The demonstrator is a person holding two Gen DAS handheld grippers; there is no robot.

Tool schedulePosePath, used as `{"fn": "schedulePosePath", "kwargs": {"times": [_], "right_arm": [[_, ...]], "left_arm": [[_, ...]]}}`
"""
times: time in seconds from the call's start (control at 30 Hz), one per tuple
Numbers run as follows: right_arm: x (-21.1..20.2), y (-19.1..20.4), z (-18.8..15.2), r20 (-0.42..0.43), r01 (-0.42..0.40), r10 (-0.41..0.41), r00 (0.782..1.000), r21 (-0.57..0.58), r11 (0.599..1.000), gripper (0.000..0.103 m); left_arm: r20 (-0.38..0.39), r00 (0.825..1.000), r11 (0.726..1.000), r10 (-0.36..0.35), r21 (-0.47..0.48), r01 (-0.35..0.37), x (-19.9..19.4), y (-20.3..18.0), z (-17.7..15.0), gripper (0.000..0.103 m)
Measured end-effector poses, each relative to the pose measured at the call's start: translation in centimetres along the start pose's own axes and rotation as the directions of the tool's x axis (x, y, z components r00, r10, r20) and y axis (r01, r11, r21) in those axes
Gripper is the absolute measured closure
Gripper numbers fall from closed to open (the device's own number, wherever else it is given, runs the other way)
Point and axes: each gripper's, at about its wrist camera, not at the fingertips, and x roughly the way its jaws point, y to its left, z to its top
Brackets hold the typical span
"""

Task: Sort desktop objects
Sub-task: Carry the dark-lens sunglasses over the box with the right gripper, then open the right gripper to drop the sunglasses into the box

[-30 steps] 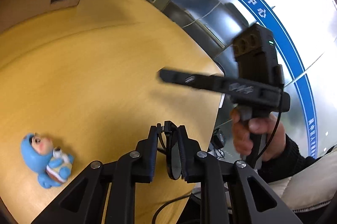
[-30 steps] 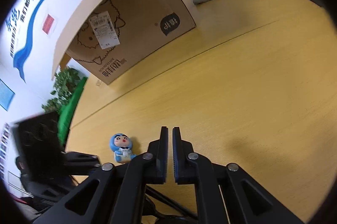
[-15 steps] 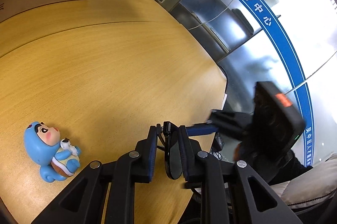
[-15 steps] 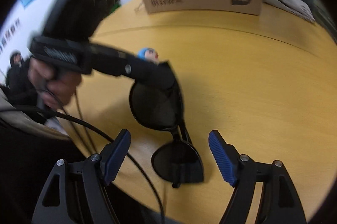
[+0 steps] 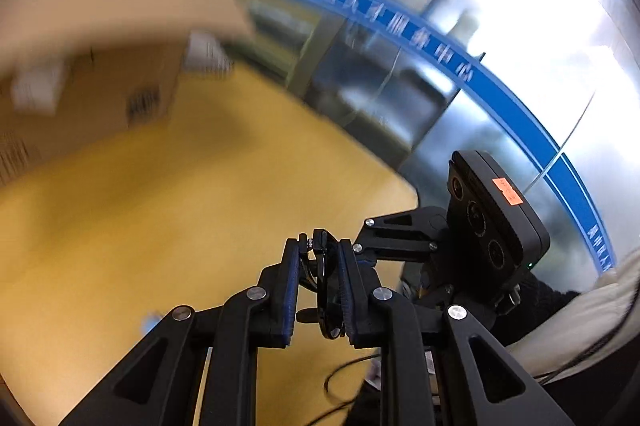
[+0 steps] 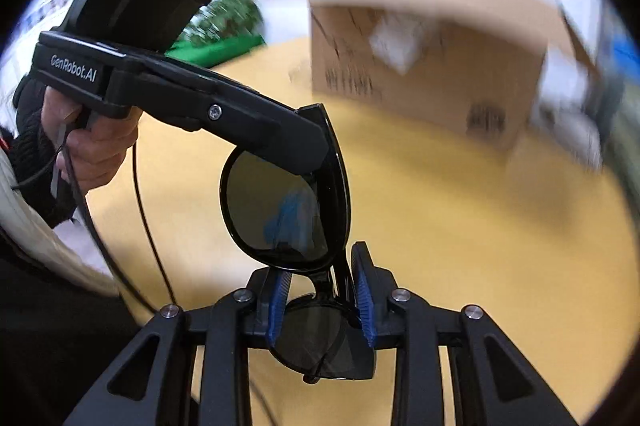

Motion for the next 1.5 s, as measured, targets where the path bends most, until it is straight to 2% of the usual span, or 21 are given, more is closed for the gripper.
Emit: {"fn": "schedulePosePath", "kwargs": {"times": [0.1, 0.2, 0.3, 0.37, 0.43, 0.5, 0.6, 0.67, 0.8, 0.9, 1.0, 1.03, 1.07, 1.17, 1.2, 1.23, 1.27, 1.3, 1.37, 1.4, 1.5], "right_arm": [[-2.2, 0.1, 6.7, 0.123, 0.045, -0.025, 0.992, -0.16, 0.986, 0.074], [-3.9, -0.5, 13.3, 0.227, 0.104, -0.04, 0.973, -0.276, 0.956, 0.075], [-4.7, -2.6, 20.9, 0.314, 0.127, -0.019, 0.949, -0.327, 0.936, 0.075], [-4.2, -4.4, 26.0, 0.332, 0.123, -0.002, 0.943, -0.342, 0.932, 0.075], [-2.7, -6.7, 31.7, 0.326, 0.106, 0.018, 0.945, -0.361, 0.927, 0.076], [-0.4, -8.8, 35.8, 0.292, 0.088, 0.027, 0.956, -0.374, 0.923, 0.076], [4.6, -12.2, 41.2, 0.215, 0.071, 0.019, 0.976, -0.402, 0.913, 0.078], [8.7, -14.9, 43.8, 0.143, 0.046, 0.012, 0.99, -0.394, 0.918, 0.079], [16.8, -20.1, 46.0, -0.009, -0.034, 0.033, 0.999, -0.297, 0.954, 0.08], [22.2, -23.4, 44.9, -0.148, -0.082, 0.051, 0.988, -0.211, 0.974, 0.08], [26.4, -25.6, 42.9, -0.299, -0.077, 0.022, 0.954, -0.174, 0.982, 0.079], [27.7, -26.3, 42.1, -0.352, -0.073, 0.013, 0.936, -0.156, 0.985, 0.079], [28.7, -26.6, 41.4, -0.389, -0.069, 0.006, 0.921, -0.148, 0.987, 0.079], [30.5, -27.2, 39.5, -0.452, -0.046, -0.02, 0.892, -0.134, 0.99, 0.079], [30.9, -27.5, 39.0, -0.467, -0.026, -0.037, 0.883, -0.127, 0.992, 0.079], [31.3, -27.9, 38.4, -0.485, 0.005, -0.063, 0.872, -0.12, 0.993, 0.077], [31.6, -28.5, 37.6, -0.506, 0.041, -0.092, 0.857, -0.111, 0.993, 0.076], [31.7, -28.8, 37.1, -0.521, 0.068, -0.114, 0.846, -0.107, 0.992, 0.075], [30.8, -28.6, 36.8, -0.517, 0.077, -0.12, 0.848, -0.104, 0.992, 0.064], [30.3, -28.4, 36.8, -0.513, 0.08, -0.122, 0.85, -0.103, 0.991, 0.056], [26.7, -27.9, 37.3, -0.462, 0.095, -0.135, 0.877, -0.109, 0.989, 0.049]], "left_arm": [[0.089, 0.994, 0.991, 0.064, 0.114, -0.074, -4.9, -1.5, 4.0, 0.084], [0.189, 0.974, 0.962, 0.125, 0.216, -0.166, -10.0, -2.4, 9.2, 0.084], [0.276, 0.946, 0.94, 0.168, 0.243, -0.238, -14.2, -1.3, 15.4, 0.084], [0.325, 0.922, 0.931, 0.209, 0.224, -0.29, -16.2, 0.8, 19.8, 0.084], [0.345, 0.907, 0.932, 0.242, 0.179, -0.316, -17.0, 3.5, 23.4, 0.084], [0.356, 0.892, 0.93, 0.28, 0.128, -0.343, -17.9, 6.9, 27.1, 0.084], [0.32, 0.88, 0.927, 0.353, 0.009, -0.375, -16.4, 12.5, 32.2, 0.084], [0.254, 0.892, 0.927, 0.374, -0.064, -0.37, -14.1, 16.6, 32.8, 0.083], [0.118, 0.91, 0.906, 0.398, -0.209, -0.369, -9.5, 25.0, 34.2, 0.082], [0.014, 0.917, 0.873, 0.399, -0.313, -0.375, -6.0, 31.2, 35.2, 0.08], [-0.09, 0.918, 0.826, 0.385, -0.411, -0.387, -2.6, 37.4, 36.2, 0.077], [-0.124, 0.918, 0.807, 0.378, -0.442, -0.392, -1.4, 39.5, 36.5, 0.074], [-0.15, 0.916, 0.8, 0.373, -0.447, -0.399, -0.7, 40.0, 36.2, 0.072], [-0.224, 0.897, 0.769, 0.381, -0.463, -0.442, 1.3, 41.1, 35.3, 0.063], [-0.26, 0.881, 0.751, 0.395, -0.461, -0.473, 1.7, 41.5, 34.8, 0.057], [-0.289, 0.868, 0.733, 0.404, -0.464, -0.496, 2.1, 41.3, 34.2, 0.038], [-0.318, 0.853, 0.715, 0.413, -0.466, -0.52, 2.5, 41.1, 33.6, 0.027], [-0.351, 0.836, 0.697, 0.423, -0.463, -0.547, 2.8, 41.4, 33.2, 0.027], [-0.414, 0.797, 0.66, 0.44, -0.452, -0.6, 3.5, 42.1, 32.4, 0.027], [-0.434, 0.786, 0.648, 0.44, -0.453, -0.612, 3.3, 42.2, 31.9, 0.027], [-0.394, 0.791, 0.646, 0.468, -0.459, -0.61, 1.3, 41.4, 31.4, 0.027]]}}
